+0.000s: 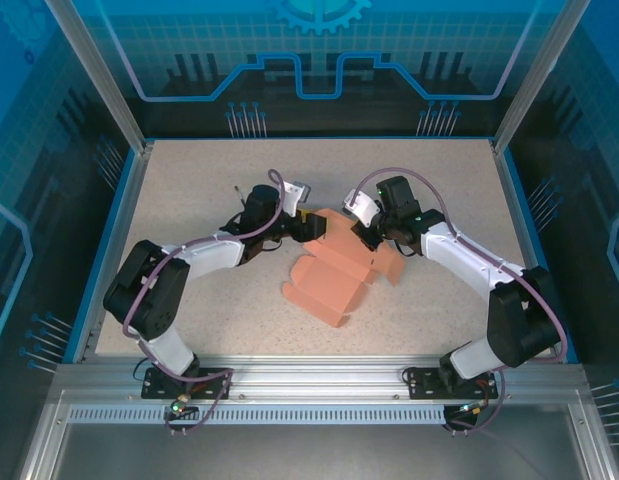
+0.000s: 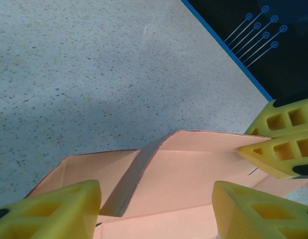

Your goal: Fold the paper box

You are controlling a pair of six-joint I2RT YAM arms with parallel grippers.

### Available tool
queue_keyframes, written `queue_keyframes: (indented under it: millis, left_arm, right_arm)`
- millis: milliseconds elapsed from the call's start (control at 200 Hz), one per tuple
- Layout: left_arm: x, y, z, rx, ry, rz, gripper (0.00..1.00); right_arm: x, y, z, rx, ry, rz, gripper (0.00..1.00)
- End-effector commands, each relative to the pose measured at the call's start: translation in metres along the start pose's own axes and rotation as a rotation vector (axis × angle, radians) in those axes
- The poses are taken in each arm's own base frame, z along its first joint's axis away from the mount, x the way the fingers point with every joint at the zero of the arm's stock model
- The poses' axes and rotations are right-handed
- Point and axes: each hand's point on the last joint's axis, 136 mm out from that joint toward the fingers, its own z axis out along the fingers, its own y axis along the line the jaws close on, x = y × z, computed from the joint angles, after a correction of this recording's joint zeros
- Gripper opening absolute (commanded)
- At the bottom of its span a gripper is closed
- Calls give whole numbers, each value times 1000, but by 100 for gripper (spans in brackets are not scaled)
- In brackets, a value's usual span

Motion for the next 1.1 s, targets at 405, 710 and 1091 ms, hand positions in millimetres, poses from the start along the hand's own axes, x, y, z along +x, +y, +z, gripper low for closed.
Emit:
queue_keyframes:
  millis: [405, 710, 1091]
  left_arm:
    - [-10, -54, 13, 253, -47, -20, 51]
    - [-9, -50, 3, 216, -65, -6, 56]
    - [22, 0, -36, -18, -92, -2, 65]
  right_arm:
    - [-10, 1, -5, -32, -39, 48, 0]
    - [-9, 0, -7, -27, -42, 51, 0]
    - [-7, -5, -8, -15, -44, 63, 0]
